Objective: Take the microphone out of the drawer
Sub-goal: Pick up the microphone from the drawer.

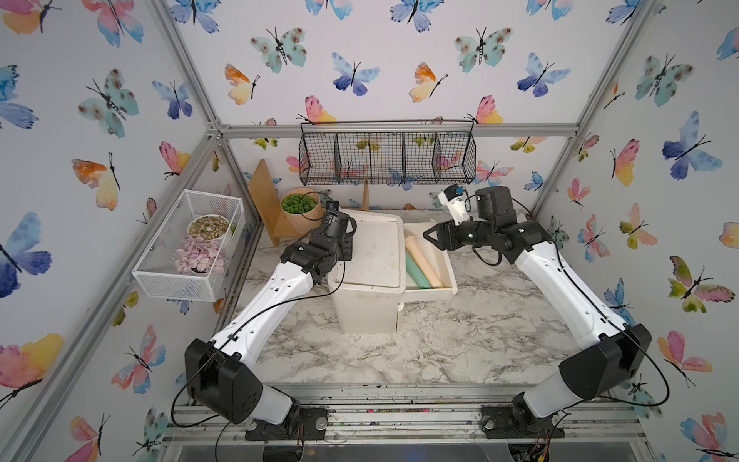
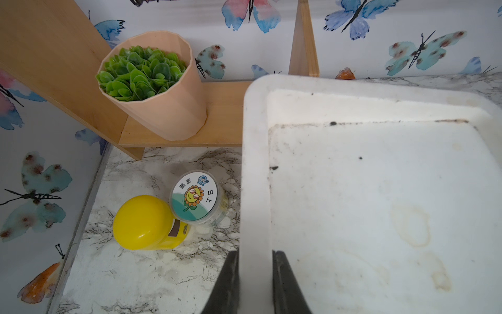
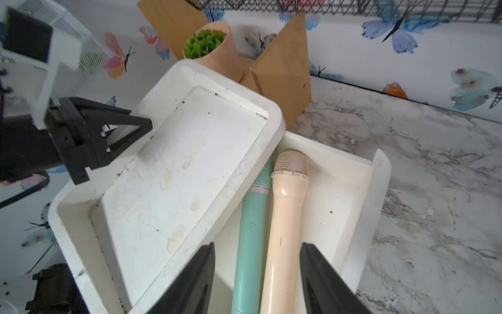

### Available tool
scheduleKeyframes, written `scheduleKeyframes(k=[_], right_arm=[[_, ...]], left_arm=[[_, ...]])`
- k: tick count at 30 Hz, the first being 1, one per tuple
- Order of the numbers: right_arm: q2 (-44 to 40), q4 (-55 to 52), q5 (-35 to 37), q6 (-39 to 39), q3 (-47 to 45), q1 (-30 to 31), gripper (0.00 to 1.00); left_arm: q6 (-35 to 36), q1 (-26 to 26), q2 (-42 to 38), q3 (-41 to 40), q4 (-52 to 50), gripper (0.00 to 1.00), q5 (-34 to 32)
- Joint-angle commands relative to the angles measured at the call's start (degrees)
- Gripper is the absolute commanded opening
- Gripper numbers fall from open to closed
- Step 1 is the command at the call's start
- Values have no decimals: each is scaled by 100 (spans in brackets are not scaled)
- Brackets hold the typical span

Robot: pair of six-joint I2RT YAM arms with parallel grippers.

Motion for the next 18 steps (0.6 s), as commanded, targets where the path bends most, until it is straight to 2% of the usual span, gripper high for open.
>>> scheduleKeyframes(k=[1, 9, 18], right_arm=[[227, -646, 466, -368, 288, 179, 57], [704, -1091, 1123, -701, 577, 322, 57], [1074, -1040, 1300, -855, 599, 394, 58]], left_arm=[[219, 85, 59, -14, -10, 9, -396], [236, 91, 127, 52, -19, 9, -418], [218, 86, 126, -13, -9, 9, -408]])
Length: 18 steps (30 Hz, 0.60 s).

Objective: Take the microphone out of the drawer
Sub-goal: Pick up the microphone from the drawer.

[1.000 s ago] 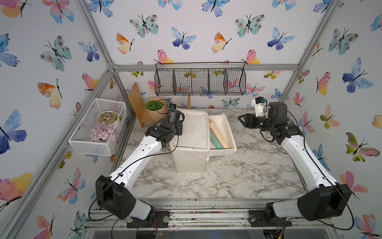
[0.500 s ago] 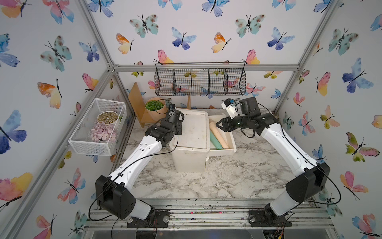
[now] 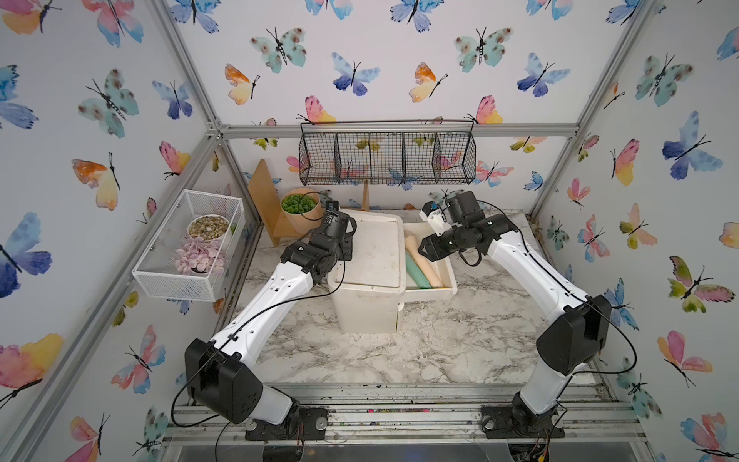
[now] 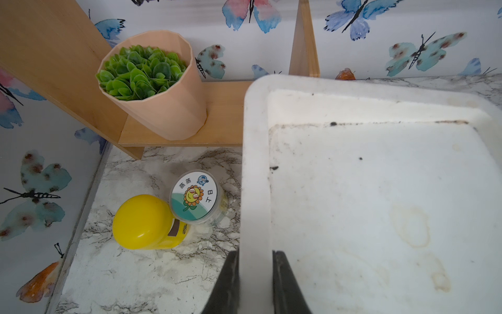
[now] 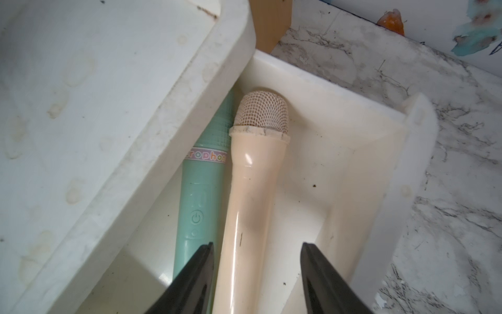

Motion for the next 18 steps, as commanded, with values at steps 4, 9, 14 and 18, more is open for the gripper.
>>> scheduleKeyframes(k=[4, 9, 14, 18], right_arm=[[199, -39, 212, -129, 99, 103, 58], [367, 63, 409, -119, 105, 153, 58], [415, 280, 548, -50, 31, 175, 58], [448, 444, 622, 6, -31, 201, 58]], left_arm=[[238, 80, 96, -48, 7, 9, -404], [241, 86, 83, -77, 16, 9, -406], [224, 84, 61, -83, 16, 9, -383], [205, 85, 51, -114, 25, 9, -350]])
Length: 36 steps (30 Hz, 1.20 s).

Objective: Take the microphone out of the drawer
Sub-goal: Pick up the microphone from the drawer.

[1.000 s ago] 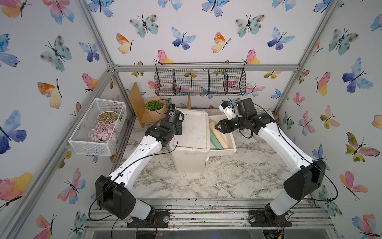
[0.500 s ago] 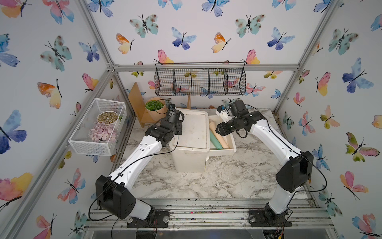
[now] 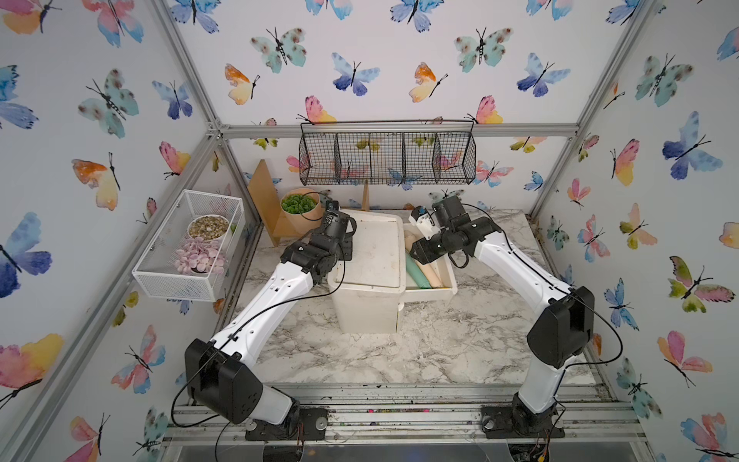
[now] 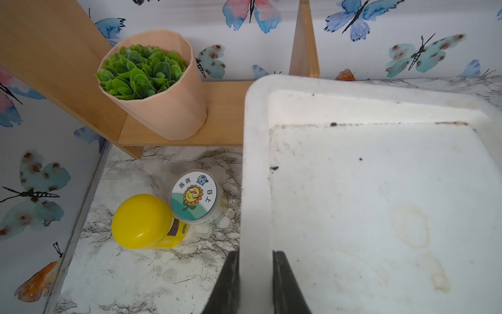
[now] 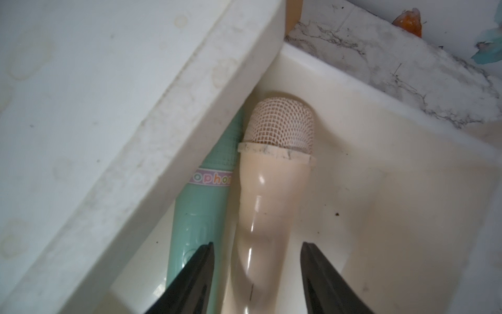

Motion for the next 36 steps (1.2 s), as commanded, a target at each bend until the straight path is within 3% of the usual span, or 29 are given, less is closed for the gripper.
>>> scheduleKeyframes(k=[1, 24, 30, 36], right_arm=[[131, 93, 344, 65, -49, 12, 58], [539, 139, 616, 246, -206, 92, 52], [436, 264, 581, 393, -258, 94, 39], [145, 537, 673, 737, -337, 92, 33]], left_arm=[[236, 90, 39, -114, 20, 9, -346], [201, 87, -52, -272, 63, 9, -322], [201, 84, -50, -298, 86, 9, -315], [201, 84, -48, -298, 108, 9, -322]])
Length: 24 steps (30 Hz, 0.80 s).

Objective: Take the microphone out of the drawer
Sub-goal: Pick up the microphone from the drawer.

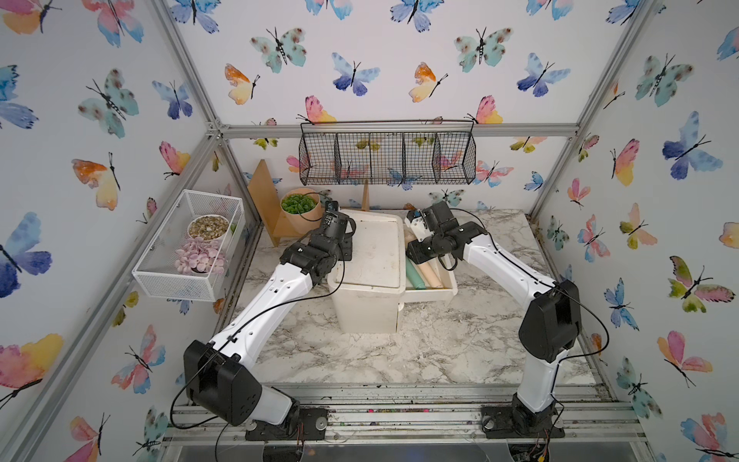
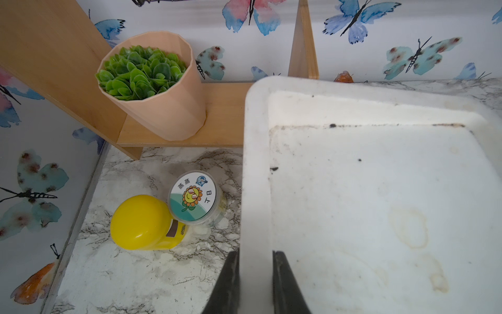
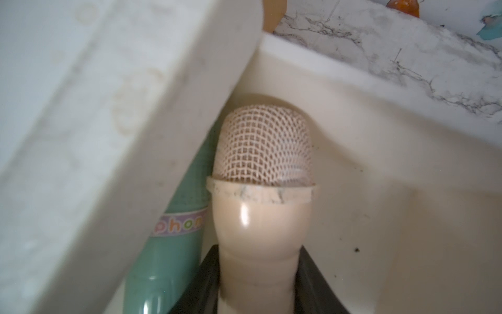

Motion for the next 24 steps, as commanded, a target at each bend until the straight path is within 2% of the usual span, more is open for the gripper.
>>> scheduleKeyframes(k=[1, 14, 24], right_arm=[[-214, 28, 336, 118, -153, -85, 32], [-483, 383, 599, 880, -24, -87, 27], [-843, 867, 616, 983, -3, -87, 26]], left_arm=[[203, 82, 3, -218, 12, 9, -343], [214, 80, -32, -211, 21, 9, -330], [262, 87, -14, -218, 39, 9, -330]])
